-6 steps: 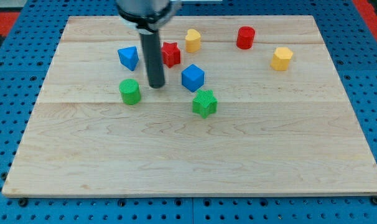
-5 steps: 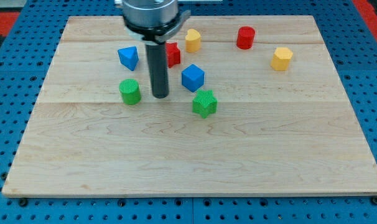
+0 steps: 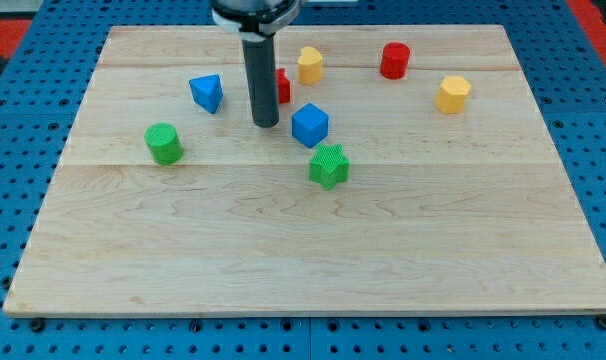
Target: Push the blue triangle slightly to the left
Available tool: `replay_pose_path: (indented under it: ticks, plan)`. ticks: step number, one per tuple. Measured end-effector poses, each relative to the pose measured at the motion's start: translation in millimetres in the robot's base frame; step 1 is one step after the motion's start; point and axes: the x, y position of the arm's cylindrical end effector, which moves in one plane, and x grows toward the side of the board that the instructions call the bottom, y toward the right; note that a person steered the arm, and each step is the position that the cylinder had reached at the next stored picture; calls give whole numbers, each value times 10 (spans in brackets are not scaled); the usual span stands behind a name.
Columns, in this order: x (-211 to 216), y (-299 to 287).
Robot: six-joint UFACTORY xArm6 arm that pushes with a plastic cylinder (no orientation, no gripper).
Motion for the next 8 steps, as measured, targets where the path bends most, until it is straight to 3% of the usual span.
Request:
replay_pose_path:
  ticks: [2,8]
  plan:
    - [-276,-983]
    - [-282,-1002]
